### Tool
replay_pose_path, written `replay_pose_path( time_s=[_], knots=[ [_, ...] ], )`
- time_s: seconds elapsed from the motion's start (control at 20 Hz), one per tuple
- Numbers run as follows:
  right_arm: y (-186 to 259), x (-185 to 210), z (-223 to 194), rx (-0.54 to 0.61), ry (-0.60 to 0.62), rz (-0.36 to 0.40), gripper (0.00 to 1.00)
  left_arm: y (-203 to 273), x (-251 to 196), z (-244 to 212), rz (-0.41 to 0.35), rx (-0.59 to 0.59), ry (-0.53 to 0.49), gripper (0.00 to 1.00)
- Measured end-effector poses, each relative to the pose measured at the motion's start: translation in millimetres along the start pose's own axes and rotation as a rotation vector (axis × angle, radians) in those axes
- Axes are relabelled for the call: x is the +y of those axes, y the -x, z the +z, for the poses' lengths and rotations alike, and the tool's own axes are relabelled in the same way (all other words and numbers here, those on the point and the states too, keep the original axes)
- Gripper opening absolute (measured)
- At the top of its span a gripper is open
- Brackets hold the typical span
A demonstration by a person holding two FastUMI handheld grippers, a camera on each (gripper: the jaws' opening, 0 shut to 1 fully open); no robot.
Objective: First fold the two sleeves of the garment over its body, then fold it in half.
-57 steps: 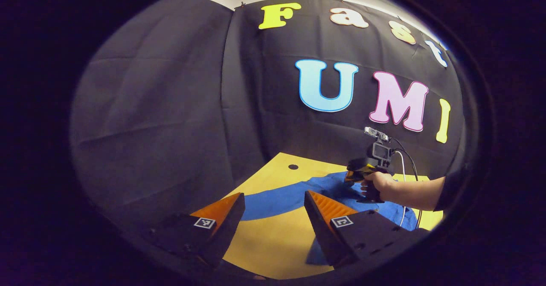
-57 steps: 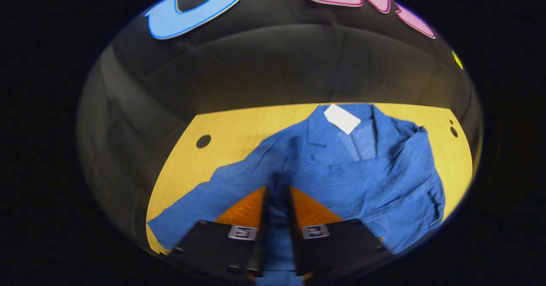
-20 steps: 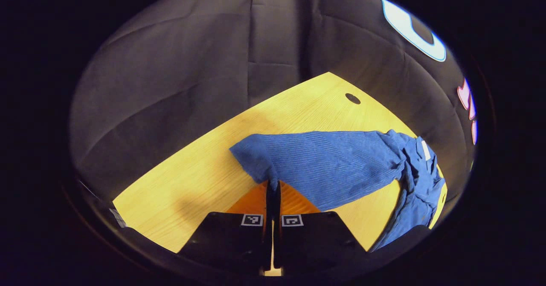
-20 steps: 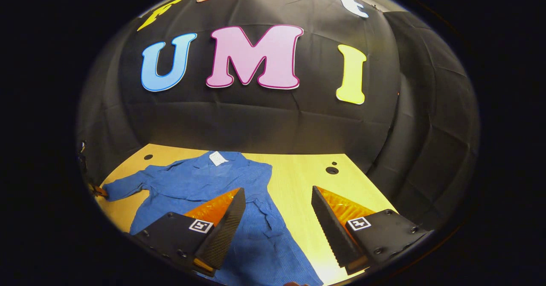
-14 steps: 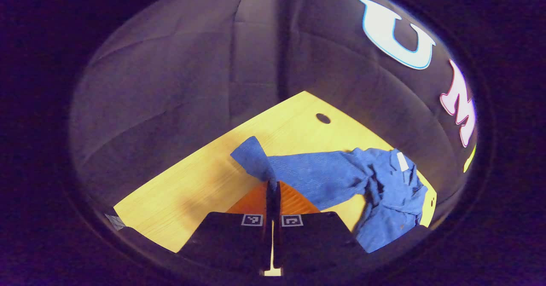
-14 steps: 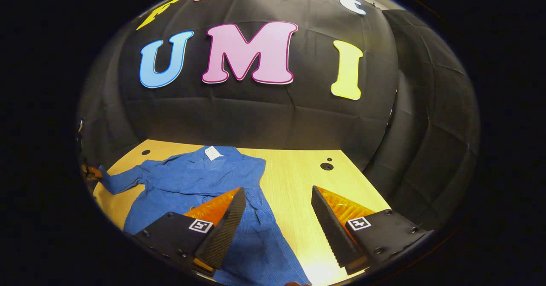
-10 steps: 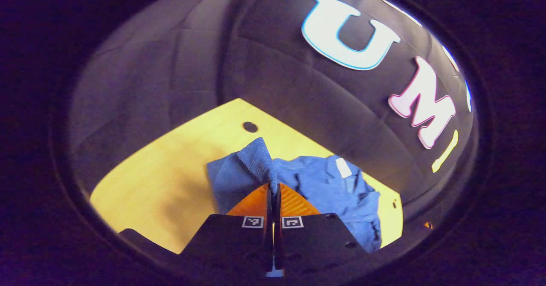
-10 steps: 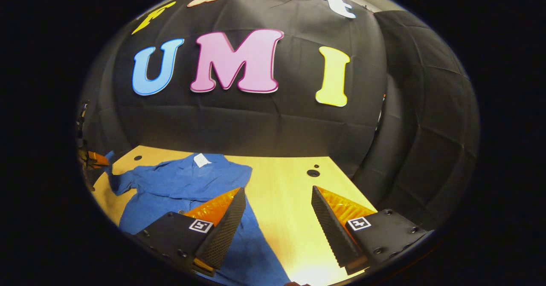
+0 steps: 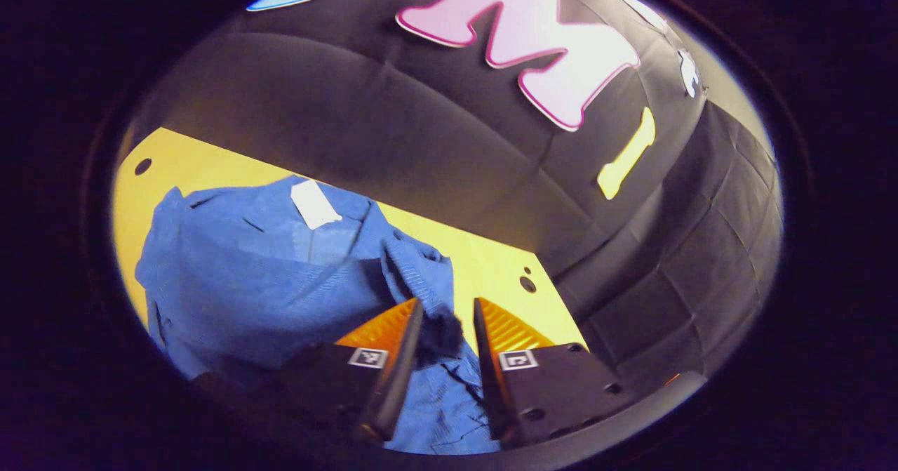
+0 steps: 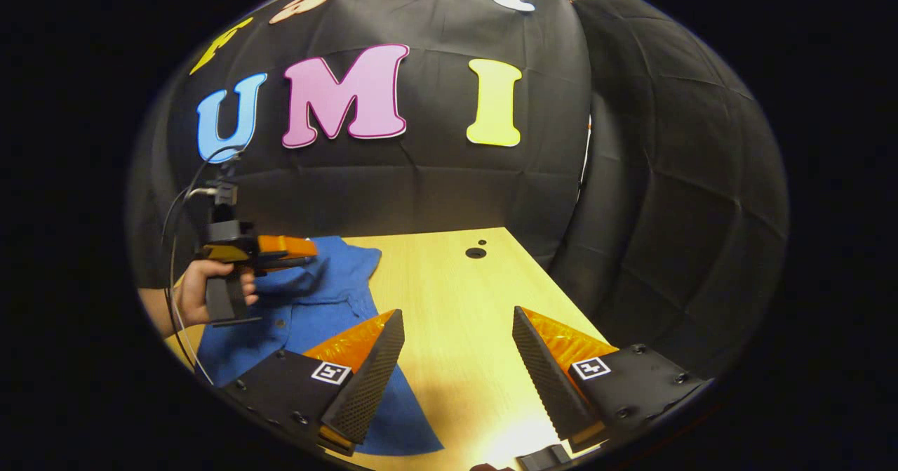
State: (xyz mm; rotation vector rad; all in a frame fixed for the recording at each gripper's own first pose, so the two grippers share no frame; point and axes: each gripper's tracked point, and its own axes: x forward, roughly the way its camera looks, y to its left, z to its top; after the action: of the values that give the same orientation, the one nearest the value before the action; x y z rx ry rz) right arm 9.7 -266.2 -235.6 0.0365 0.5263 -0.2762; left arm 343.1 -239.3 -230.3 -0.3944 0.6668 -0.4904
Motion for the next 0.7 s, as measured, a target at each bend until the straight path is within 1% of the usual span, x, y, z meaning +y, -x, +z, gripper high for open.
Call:
replay_pose_path(
  time_s=[0.1, 0.15, 0.2, 0.25, 0.3, 0.4, 0.5, 0.55, 0.6, 0.7],
  knots=[
    [-2, -2, -2, 0.004, 0.004, 0.009, 0.98, -1, 5, -11, 0.063, 0.005, -0.079, 0.77],
    [-5, 0, -7, 0.015, -0.005, 0.017, 0.98, 2, 8, -10, 0.093, -0.006, -0.115, 0.77],
    [-9, 4, -12, 0.034, -0.017, 0.029, 0.98, 11, 11, -9, 0.113, -0.017, -0.142, 0.79],
    [-12, 10, -18, 0.051, -0.028, 0.043, 0.98, 25, 14, -10, 0.134, -0.028, -0.162, 0.79],
    [-14, 16, -23, 0.065, -0.028, 0.056, 0.98, 50, 17, -14, 0.156, -0.040, -0.183, 0.79],
    [-13, 20, -44, 0.129, 0.030, 0.065, 0.98, 100, 31, -23, 0.217, -0.069, -0.229, 0.81],
    [-6, 24, -66, 0.185, 0.043, 0.093, 0.99, 156, 59, -43, 0.296, -0.078, -0.285, 0.81],
    [-1, 30, -80, 0.232, 0.032, 0.116, 0.99, 182, 75, -57, 0.350, -0.064, -0.291, 0.81],
    [6, 34, -94, 0.286, 0.022, 0.136, 0.99, 207, 89, -76, 0.388, -0.029, -0.274, 0.81],
    [17, 35, -126, 0.394, 0.061, 0.135, 0.99, 250, 118, -120, 0.468, 0.027, -0.169, 0.81]
  ],
)
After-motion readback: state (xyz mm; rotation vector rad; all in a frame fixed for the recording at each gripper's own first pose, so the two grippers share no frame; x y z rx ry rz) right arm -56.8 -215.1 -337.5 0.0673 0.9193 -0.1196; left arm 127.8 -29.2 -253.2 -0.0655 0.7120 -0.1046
